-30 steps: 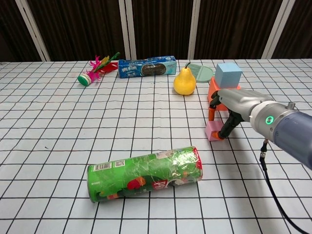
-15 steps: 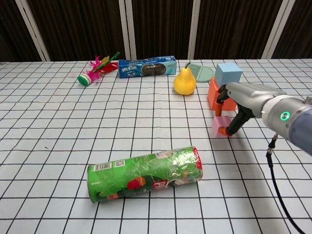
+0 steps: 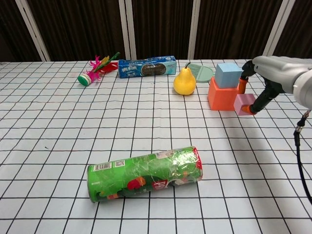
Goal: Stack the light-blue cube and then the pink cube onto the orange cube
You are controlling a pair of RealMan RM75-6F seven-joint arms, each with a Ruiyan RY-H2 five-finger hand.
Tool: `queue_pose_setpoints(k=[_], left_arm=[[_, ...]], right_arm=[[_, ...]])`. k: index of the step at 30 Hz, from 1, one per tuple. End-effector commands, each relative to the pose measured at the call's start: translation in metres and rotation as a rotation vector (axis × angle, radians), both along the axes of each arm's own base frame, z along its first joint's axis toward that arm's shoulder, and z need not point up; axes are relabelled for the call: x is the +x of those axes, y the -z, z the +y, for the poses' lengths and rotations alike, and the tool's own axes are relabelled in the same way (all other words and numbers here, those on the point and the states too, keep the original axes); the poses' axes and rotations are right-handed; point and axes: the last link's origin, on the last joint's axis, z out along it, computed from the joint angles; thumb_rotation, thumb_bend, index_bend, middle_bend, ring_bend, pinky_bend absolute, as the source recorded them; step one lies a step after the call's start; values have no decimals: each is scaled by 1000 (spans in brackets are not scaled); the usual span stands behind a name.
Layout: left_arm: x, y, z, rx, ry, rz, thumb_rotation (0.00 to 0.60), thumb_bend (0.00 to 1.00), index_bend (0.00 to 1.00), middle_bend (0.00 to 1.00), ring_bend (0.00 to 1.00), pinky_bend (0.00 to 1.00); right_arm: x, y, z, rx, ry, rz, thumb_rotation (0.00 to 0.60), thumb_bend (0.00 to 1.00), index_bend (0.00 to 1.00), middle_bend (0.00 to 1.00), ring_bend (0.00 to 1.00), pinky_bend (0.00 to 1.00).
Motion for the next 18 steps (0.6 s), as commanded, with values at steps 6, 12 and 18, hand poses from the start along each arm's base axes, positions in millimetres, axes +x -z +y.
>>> queue_pose_setpoints(k=[6,12,18], left_arm=[[-1,-2,0,5,-8,0,600,206,219,16,0,18],[-1,0,1,3,-6,4,600,206,219,15,0,18],[-2,-2,1,20,-14,7,600,206,219,15,0,18]], right_arm=[[21,-17,-29,-33,-11,21,600,354,490,95,61,0],[39,-20,-51,-29,-29,46,600,353,490,95,62,0],[58,-23,-74,-38,-42,102,600,355,490,95,63,0]])
